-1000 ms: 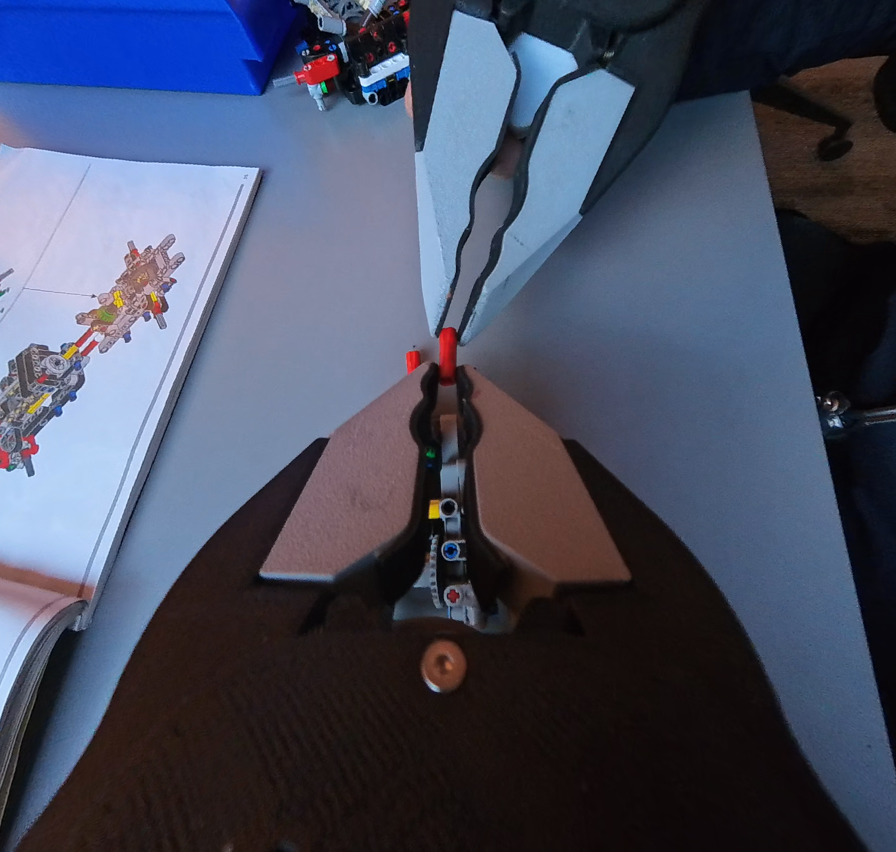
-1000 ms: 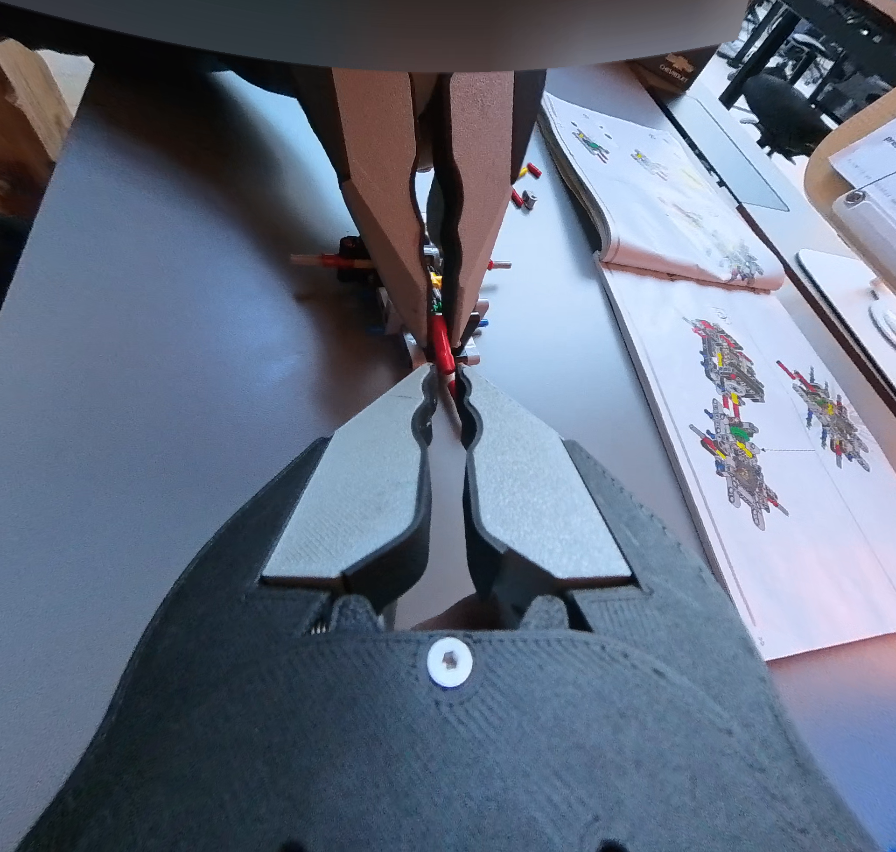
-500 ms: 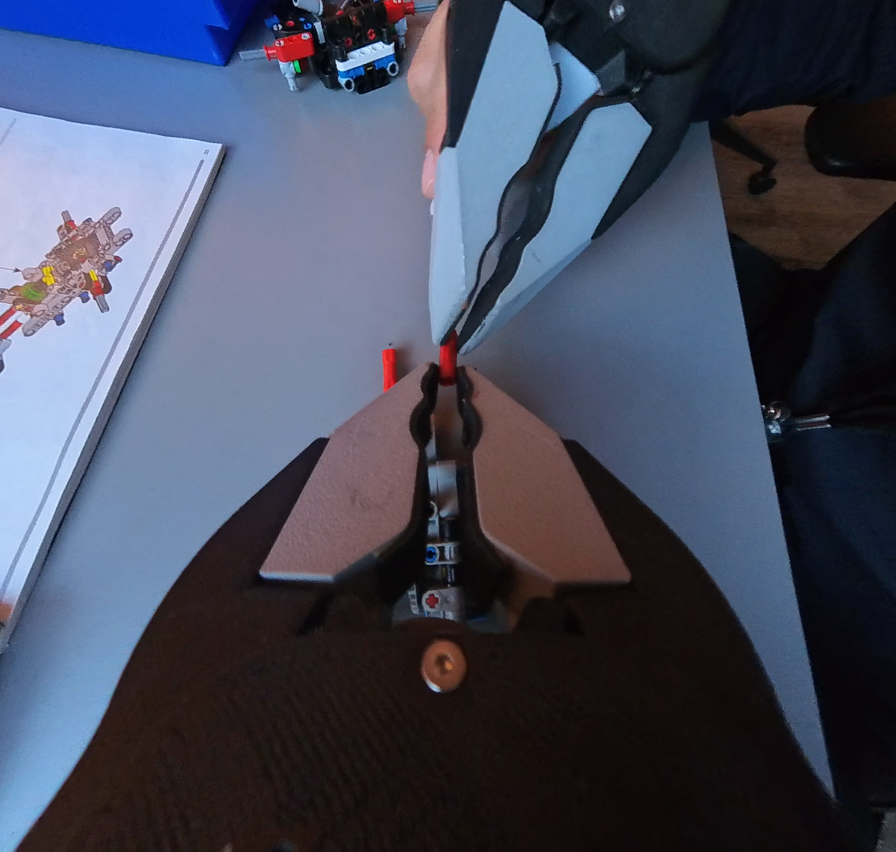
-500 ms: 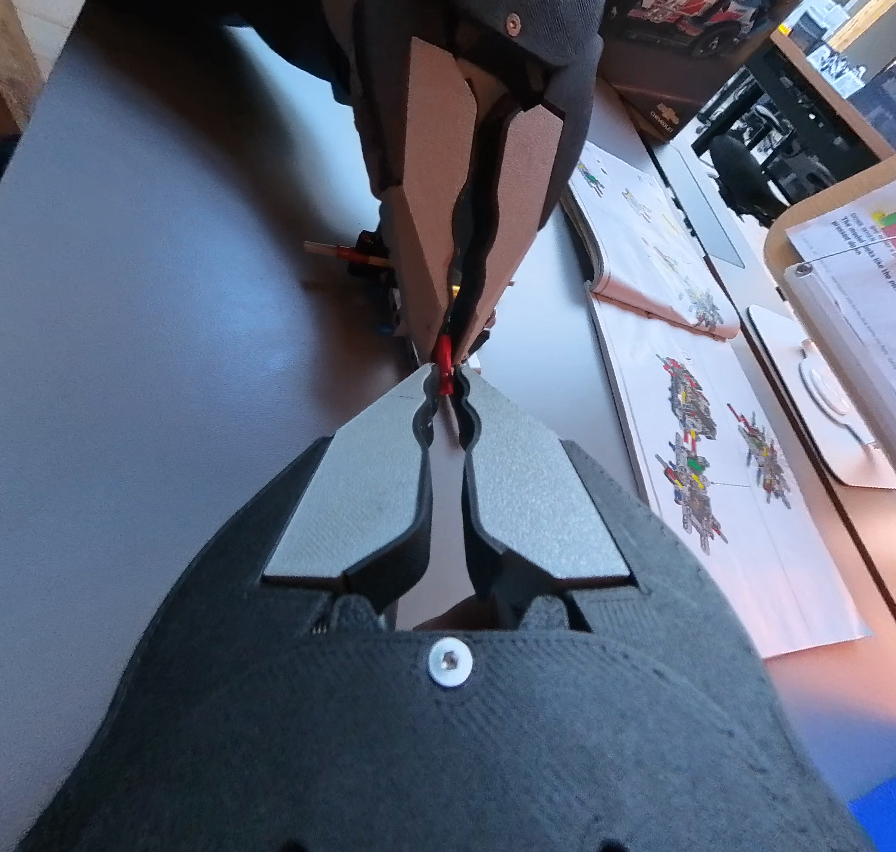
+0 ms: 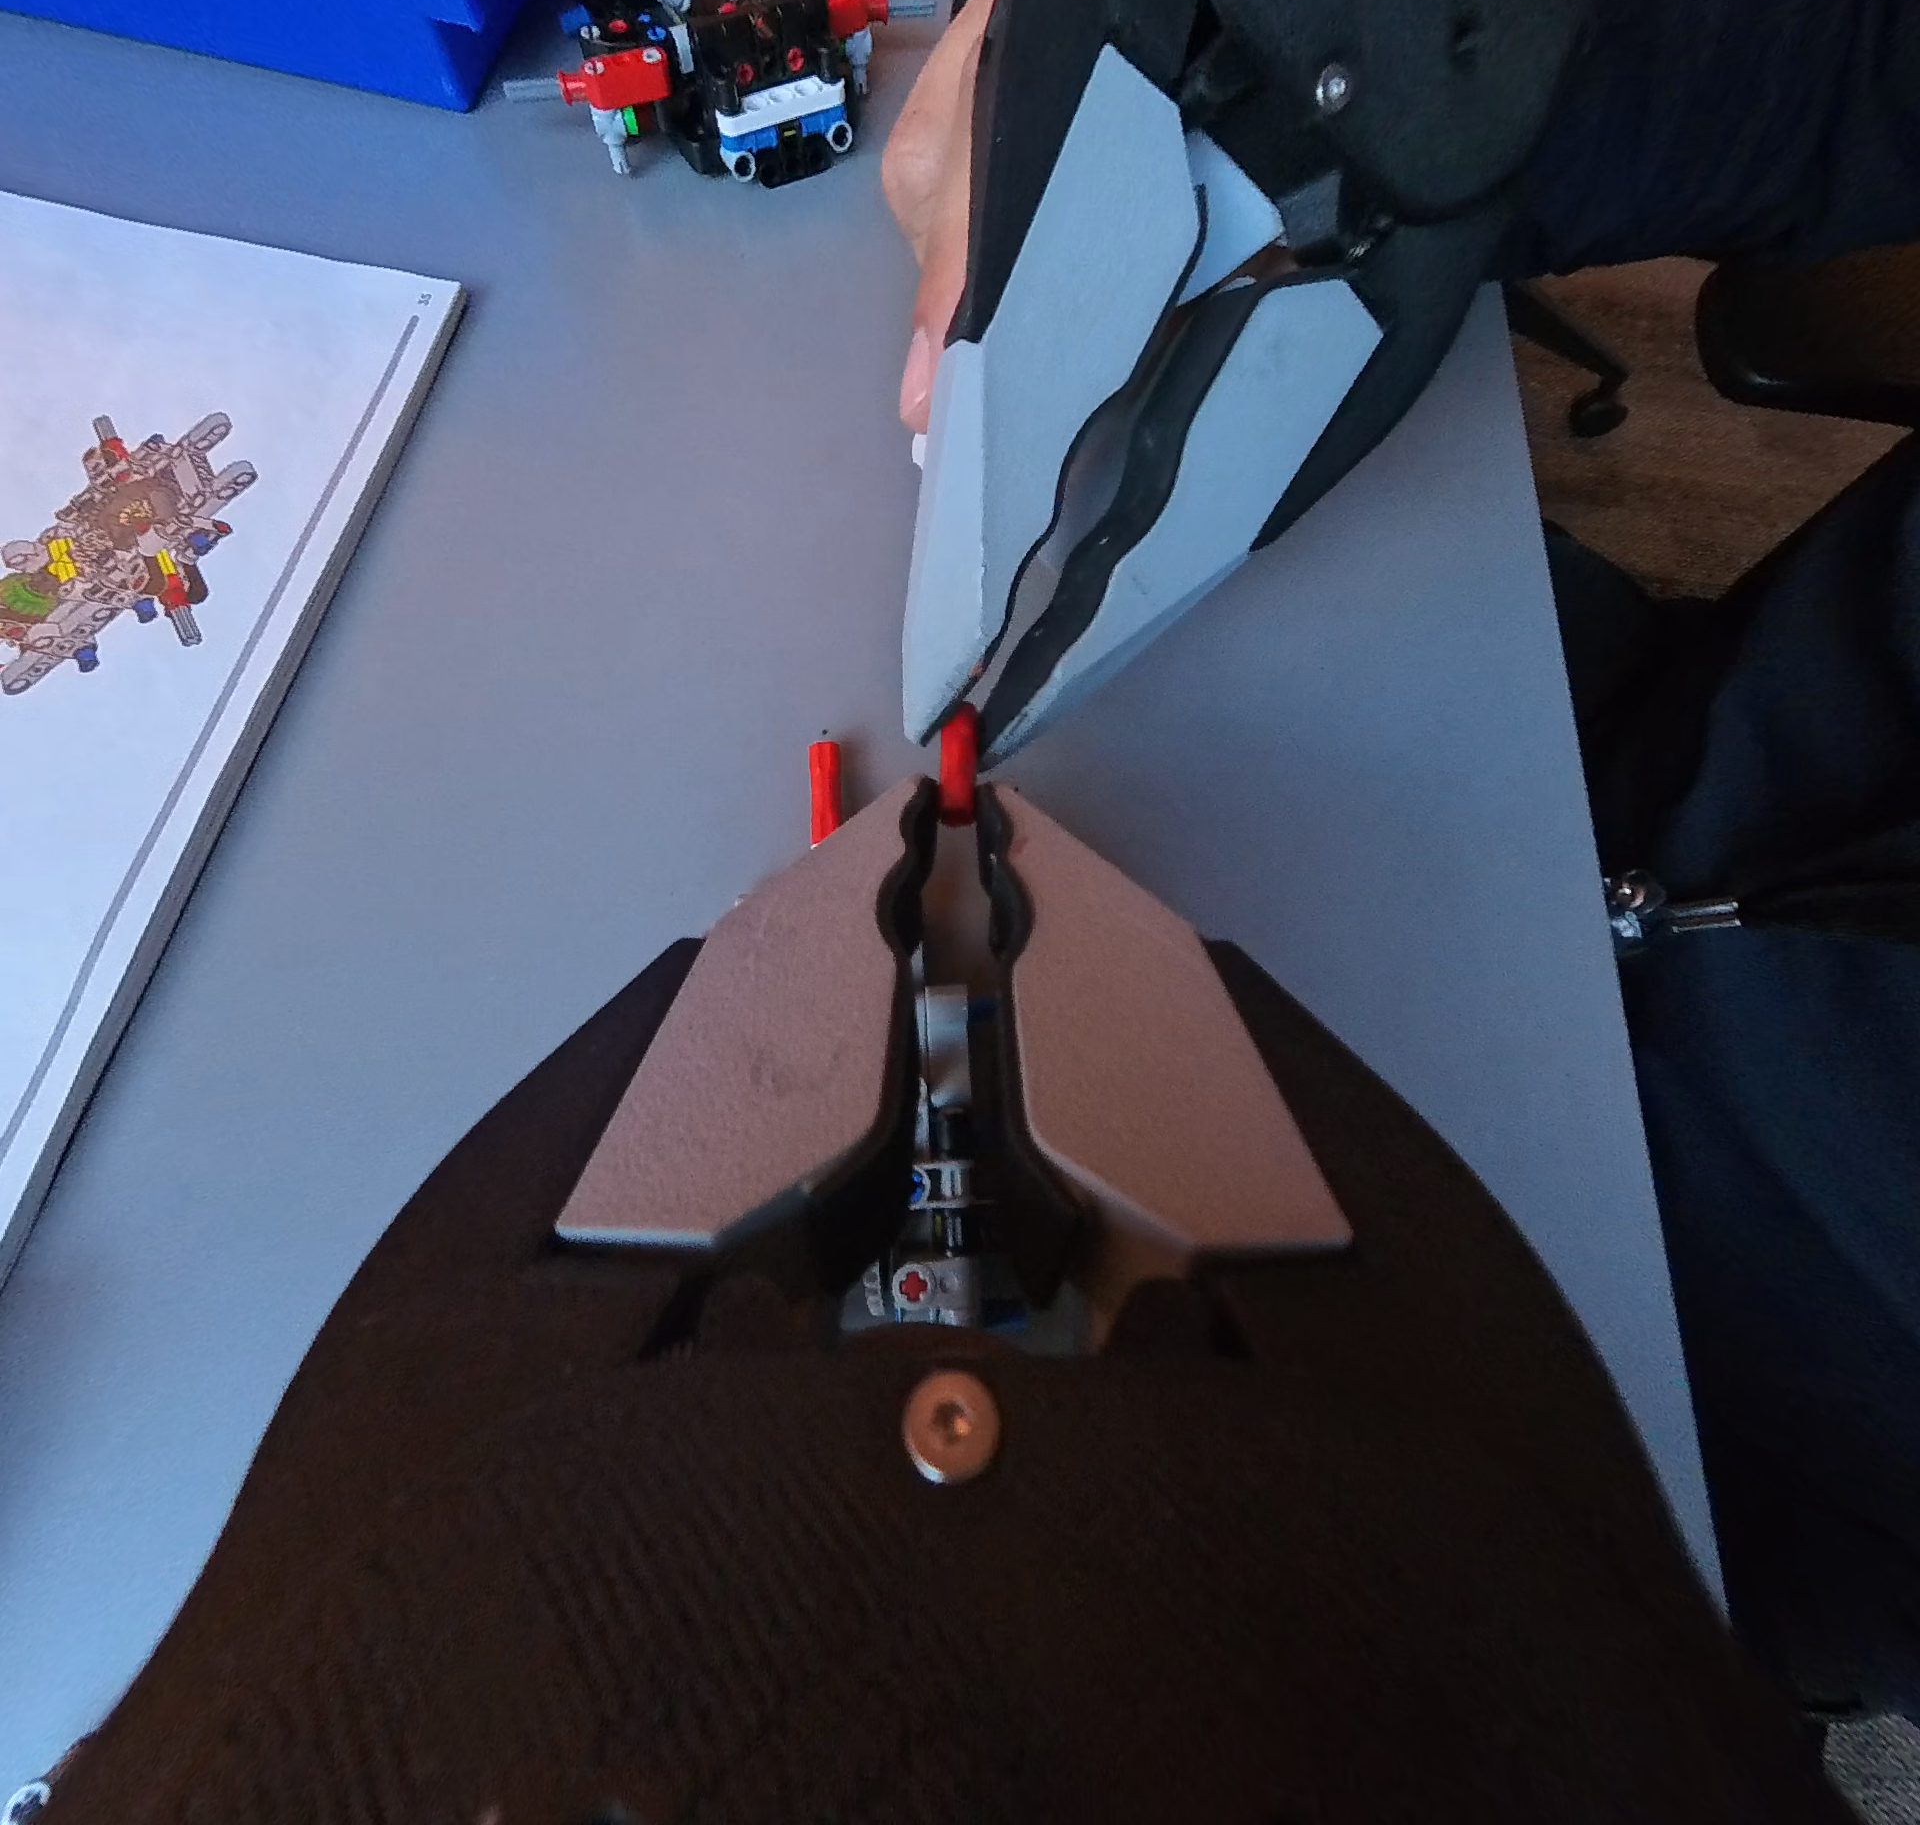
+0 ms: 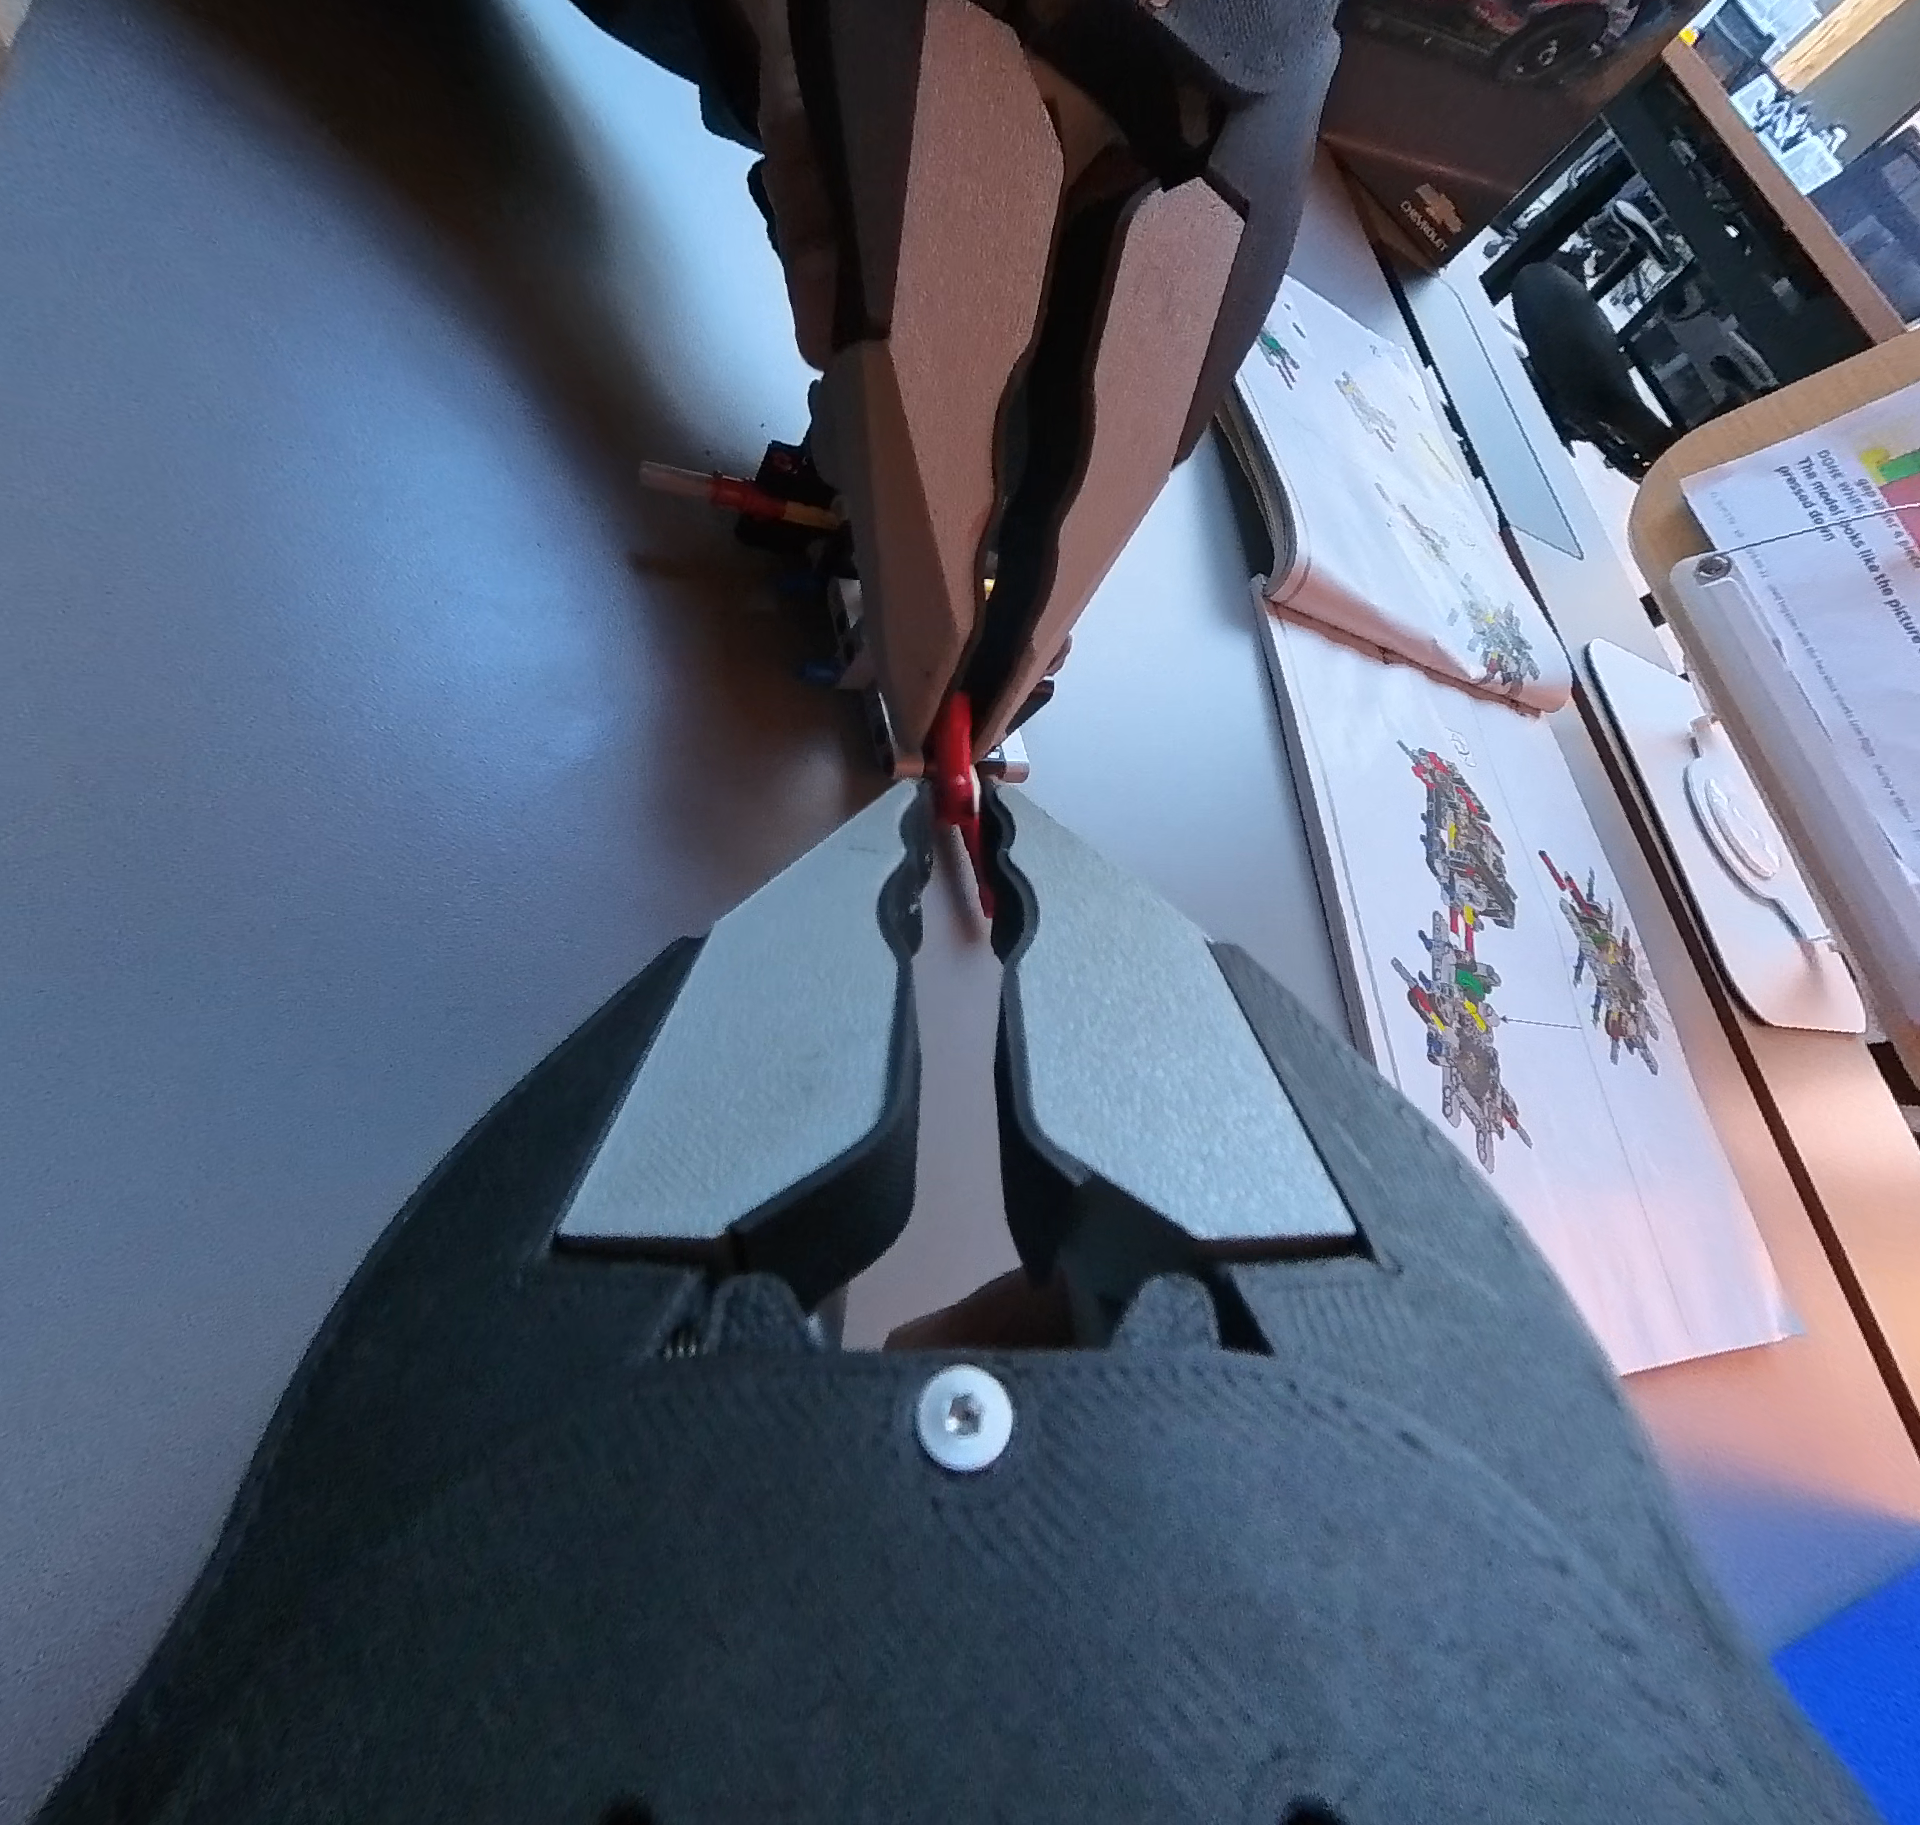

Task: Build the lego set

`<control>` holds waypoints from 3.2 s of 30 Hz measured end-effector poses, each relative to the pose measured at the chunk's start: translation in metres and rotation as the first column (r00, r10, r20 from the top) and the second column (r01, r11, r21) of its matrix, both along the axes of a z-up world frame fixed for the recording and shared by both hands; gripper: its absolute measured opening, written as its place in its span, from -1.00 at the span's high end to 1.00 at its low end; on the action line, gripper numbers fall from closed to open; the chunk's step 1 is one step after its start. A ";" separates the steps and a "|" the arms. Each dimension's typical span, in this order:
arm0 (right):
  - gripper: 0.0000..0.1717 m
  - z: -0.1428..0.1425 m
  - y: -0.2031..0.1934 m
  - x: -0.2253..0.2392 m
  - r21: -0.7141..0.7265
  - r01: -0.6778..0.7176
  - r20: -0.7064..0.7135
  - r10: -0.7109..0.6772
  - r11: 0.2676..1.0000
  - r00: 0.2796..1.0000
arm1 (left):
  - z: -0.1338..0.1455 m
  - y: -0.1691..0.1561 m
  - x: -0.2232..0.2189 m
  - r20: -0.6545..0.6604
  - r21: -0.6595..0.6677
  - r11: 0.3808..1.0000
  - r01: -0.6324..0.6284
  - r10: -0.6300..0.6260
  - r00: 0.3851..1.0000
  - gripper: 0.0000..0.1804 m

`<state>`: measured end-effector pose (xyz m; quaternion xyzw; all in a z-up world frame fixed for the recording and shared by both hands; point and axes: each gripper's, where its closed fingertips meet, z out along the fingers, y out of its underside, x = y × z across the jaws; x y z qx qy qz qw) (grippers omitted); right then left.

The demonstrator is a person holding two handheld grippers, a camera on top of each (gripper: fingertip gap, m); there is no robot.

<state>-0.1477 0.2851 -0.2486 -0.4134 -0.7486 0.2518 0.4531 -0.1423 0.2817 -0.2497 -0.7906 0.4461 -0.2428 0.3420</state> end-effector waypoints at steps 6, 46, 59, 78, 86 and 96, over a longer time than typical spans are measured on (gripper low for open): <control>0.96 0.001 -0.002 0.000 -0.013 -0.006 0.000 0.006 1.000 1.000 | -0.001 0.000 0.000 0.002 -0.010 1.000 -0.003 0.003 1.000 0.94; 0.96 -0.014 0.027 -0.009 0.084 0.031 0.046 -0.035 0.996 0.998 | -0.011 0.002 -0.057 -0.180 -0.050 0.988 -0.144 0.133 0.975 0.85; 0.96 -0.018 0.025 -0.014 0.098 -0.031 0.077 0.023 0.995 0.997 | -0.021 0.006 -0.054 -0.214 -0.066 0.989 -0.133 0.116 0.970 0.96; 0.96 -0.016 0.026 -0.020 -0.009 -0.140 0.058 0.140 0.990 0.988 | -0.017 0.006 -0.051 -0.026 -0.206 0.972 -0.114 0.111 0.993 0.96; 0.96 -0.017 0.026 -0.018 -0.042 -0.148 0.073 0.151 0.988 0.986 | -0.017 0.006 -0.050 -0.005 -0.214 0.971 -0.110 0.111 0.994 0.96; 0.96 -0.022 0.025 -0.019 -0.026 -0.147 0.105 0.149 0.989 0.983 | -0.017 0.007 -0.049 0.012 -0.218 0.969 -0.112 0.118 0.993 0.96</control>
